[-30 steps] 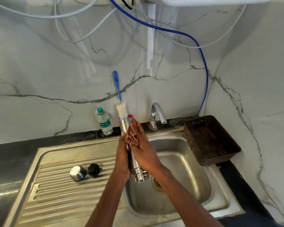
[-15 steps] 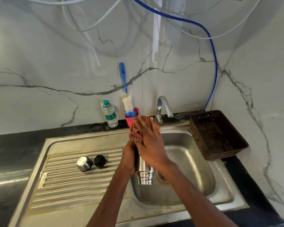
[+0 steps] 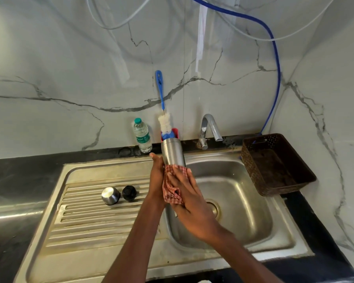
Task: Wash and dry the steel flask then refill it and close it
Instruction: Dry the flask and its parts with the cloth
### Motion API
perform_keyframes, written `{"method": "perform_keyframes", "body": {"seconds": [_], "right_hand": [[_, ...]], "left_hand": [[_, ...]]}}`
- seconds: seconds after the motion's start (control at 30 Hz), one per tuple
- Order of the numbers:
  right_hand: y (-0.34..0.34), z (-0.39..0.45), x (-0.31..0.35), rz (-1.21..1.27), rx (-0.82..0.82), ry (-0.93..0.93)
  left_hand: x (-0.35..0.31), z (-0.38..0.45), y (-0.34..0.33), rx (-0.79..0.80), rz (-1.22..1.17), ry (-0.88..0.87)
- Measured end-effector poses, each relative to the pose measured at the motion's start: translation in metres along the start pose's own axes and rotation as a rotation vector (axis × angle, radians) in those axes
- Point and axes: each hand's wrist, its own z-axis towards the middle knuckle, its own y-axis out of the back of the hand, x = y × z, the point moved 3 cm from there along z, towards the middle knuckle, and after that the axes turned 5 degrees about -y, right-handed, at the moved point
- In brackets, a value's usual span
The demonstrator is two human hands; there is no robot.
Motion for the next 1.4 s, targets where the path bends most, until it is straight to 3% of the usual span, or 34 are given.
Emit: {"method": "perform_keyframes", "body": {"seconds": [0.1,0.23,0.37,0.53,0.73,1.0,1.17,1.4], "right_hand": [[0.003,0.010,0.004,-0.013,-0.027,-0.007],[0.029,0.060,0.017,0.002,-0.142,-0.052],[0.048,0.093,0.019,0.136,-0.143,-0.054],[0.024,0.050,0.018,0.141,-0.089,-0.024],[0.001,0.002,0.007,-0.020,-0.026,0.005],[0.050,0.084,0.009,0.288,-0.174,-0.125],[0.041,0.075,0.017,0.319,-0.197,-0.062],[0.008,0.023,0.007,0.187,-0.079,-0.068]], "left_hand": [[0.010,-0.001,0.004,-0.017,-0.043,0.055],[0.013,-0.014,-0.010,0.049,0.019,-0.047],[0.003,-0.018,-0.025,0.072,0.007,-0.071],[0.001,-0.010,-0.010,0.087,-0.069,-0.015],[0.017,-0.002,0.005,0.057,-0.131,0.187],[0.018,-0.011,-0.026,0.108,-0.061,0.015],[0.009,-0.003,-0.016,0.085,-0.042,0.024],[0.010,0.011,0.011,-0.022,0.052,-0.110]]}}
